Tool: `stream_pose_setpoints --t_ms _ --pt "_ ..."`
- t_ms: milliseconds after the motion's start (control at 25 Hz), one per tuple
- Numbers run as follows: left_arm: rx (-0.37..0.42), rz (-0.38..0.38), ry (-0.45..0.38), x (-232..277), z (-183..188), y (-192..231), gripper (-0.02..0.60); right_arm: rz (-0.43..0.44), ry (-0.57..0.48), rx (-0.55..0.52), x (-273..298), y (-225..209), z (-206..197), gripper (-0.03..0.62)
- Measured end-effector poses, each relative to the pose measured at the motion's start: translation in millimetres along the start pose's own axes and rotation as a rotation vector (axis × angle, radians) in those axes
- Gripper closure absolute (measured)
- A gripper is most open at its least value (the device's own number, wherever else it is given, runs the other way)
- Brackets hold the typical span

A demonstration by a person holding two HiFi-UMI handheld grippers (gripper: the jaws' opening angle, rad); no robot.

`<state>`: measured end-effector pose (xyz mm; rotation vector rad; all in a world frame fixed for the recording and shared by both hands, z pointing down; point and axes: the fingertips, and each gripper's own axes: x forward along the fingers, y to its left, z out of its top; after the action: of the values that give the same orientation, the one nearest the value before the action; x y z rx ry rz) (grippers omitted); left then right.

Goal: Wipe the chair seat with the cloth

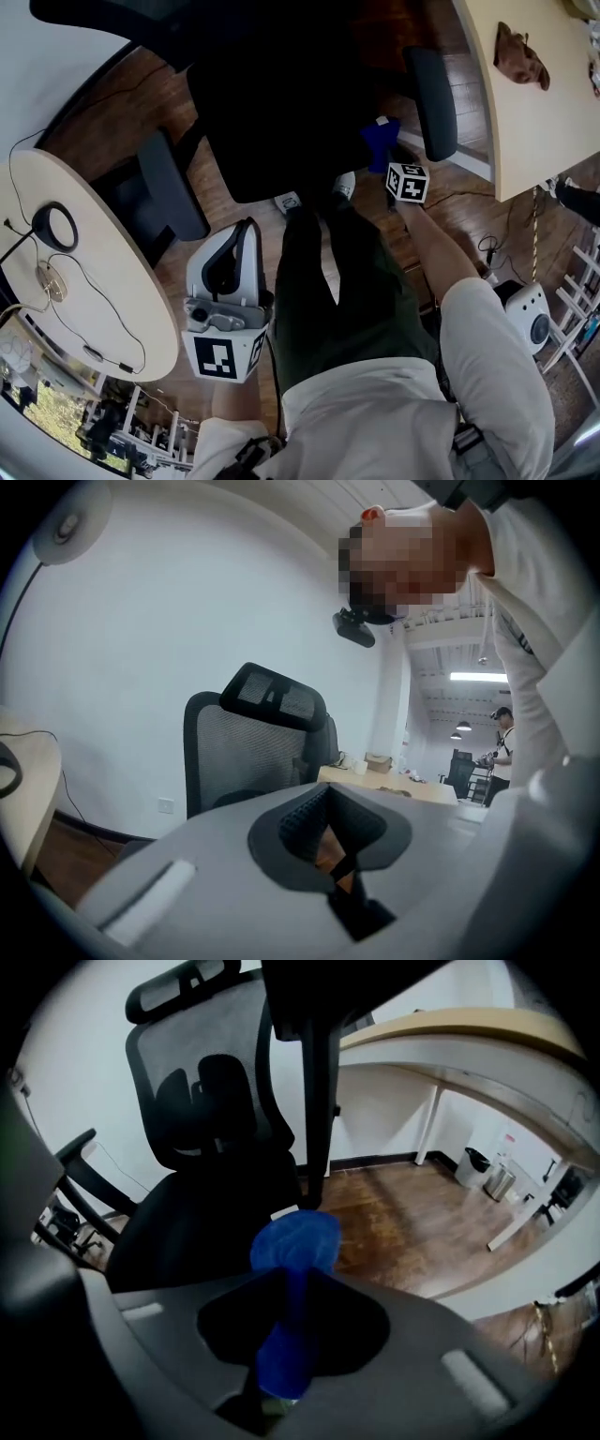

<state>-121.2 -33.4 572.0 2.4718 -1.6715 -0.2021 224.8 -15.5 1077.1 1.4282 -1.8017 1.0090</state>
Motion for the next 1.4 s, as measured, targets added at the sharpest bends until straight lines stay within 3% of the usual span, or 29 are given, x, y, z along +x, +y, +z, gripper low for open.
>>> stream_pose_setpoints --t_ms 120,280,400,520,600,720,840,960,1080,1240,1400 --pt "0.011 0.014 0.023 13 51 -13 0.42 0.108 -0.064 -0.034 -45 50 38 0.519" --pt "0.099 0.056 0.07 54 156 -54 0.42 0.314 -0.218 -0.031 -188 139 172 0.519" --pt "0.163 0.053 0.058 58 263 -80 0.44 0.42 -0.524 -0.069 -355 205 308 0.519" --pt "0.242 -0.026 -0.059 76 419 -89 0.457 0.484 -0.848 -0.111 -549 285 479 0.517" --pt "0.245 -0.033 -0.078 57 495 -117 0.457 0.515 -0.992 -0.167 -688 310 527 0.517" --pt "0.223 -0.018 -0.106 28 555 -145 0.457 0.537 -1.134 -0.193 -827 319 554 0.517" --pt "0.218 -0.044 -0.137 14 588 -159 0.457 0.522 -1.234 -0.204 -887 321 565 0.516" --pt "0.233 -0.063 -0.152 8 602 -166 0.454 0.488 -1.26 -0.242 -909 320 561 0.514" --pt "0.246 -0.068 -0.132 11 593 -167 0.454 0.458 -1.239 -0.256 -905 317 556 0.514" --pt "0.302 -0.092 -0.125 1 582 -166 0.454 0.476 -1.189 -0.182 -892 324 544 0.514" --pt "0.263 -0.105 -0.109 -24 571 -166 0.454 0.492 -1.193 -0.201 -907 343 517 0.514"
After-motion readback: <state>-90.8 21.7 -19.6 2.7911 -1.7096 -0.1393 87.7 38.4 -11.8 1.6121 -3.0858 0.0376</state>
